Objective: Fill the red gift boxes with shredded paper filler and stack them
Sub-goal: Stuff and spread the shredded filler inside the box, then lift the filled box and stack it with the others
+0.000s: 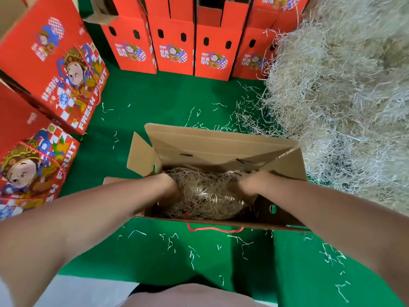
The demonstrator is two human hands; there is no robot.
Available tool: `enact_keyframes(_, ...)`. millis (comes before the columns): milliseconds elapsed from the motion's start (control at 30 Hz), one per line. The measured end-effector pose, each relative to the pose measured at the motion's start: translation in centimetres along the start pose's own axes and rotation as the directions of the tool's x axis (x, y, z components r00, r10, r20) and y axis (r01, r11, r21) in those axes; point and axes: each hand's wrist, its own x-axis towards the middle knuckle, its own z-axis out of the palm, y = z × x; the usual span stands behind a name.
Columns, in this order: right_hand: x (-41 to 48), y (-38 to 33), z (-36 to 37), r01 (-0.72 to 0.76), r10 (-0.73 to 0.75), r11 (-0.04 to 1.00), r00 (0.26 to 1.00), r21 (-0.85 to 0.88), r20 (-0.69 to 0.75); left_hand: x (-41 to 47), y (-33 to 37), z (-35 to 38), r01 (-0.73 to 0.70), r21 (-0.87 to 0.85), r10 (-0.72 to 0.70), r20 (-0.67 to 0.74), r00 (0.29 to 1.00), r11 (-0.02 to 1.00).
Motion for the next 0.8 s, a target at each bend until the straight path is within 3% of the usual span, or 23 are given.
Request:
enact_keyframes(100, -1.3, 0.1, -1.5, 0.085, -0.08, 0.994, 0.994, 0.062, -0.076, -1.0, 0.6, -1.0, -0.018, -0.145, 0.005, -0.09, 0.996, 0.989)
enact_keyframes(233, -5.3, 0.3, -3.4, 0.244, -0.198, 0.962, 0.93, 0.119, -0.31, -4.0, 1.0, -3.2, -0.04, -0.281, -0.04, -0.274, 0.961, 0.959)
enact_keyframes(300, -8.3, 0.2, -3.6, 0.407, -0.316, 0.869, 0.894, 0.282, -0.319, -6.1, 0.8, -3.6, -0.08, -0.284, -0.052, -0.428, 0.902, 0.955)
enact_keyframes(367, -11.7, -0.3, -3.7, 0.522, -0.447, 0.729, 0.853, 0.443, -0.27, -7.1, 0.6, -3.5, -0.164, -0.34, -0.027, -0.493, 0.869, 0.926)
enact_keyframes(400, -12.9, -0.6, -3.6, 0.564, -0.502, 0.696, 0.825, 0.444, -0.26, -7.4, 0.3, -3.2, -0.198, -0.345, -0.01, -0.519, 0.855, 0.917)
enact_keyframes(467, -14.1, -1.4, -2.9, 0.601, -0.522, 0.743, 0.796, 0.296, -0.306, -8.1, -0.1, -2.3, -0.192, -0.415, -0.066, -0.532, 0.844, 0.89)
enact_keyframes(600, -14.2, -2.8, -2.7, 0.455, -0.351, 0.889, 0.736, 0.04, -0.579, -8.7, -1.0, -0.5, -0.196, -0.582, -0.152, -0.494, 0.856, 0.789)
enact_keyframes(667, -14.0, -2.7, -3.1, 0.378, -0.286, 0.926, 0.717, 0.01, -0.635, -9.0, -1.3, 0.4, -0.279, -0.7, -0.171, -0.499, 0.85, 0.657)
enact_keyframes(800, -12.9, -1.7, -4.6, 0.229, -0.168, 0.973, 0.617, -0.029, -0.768, -9.8, -0.6, 2.4, -0.394, -0.916, -0.357, -0.393, 0.848, 0.074)
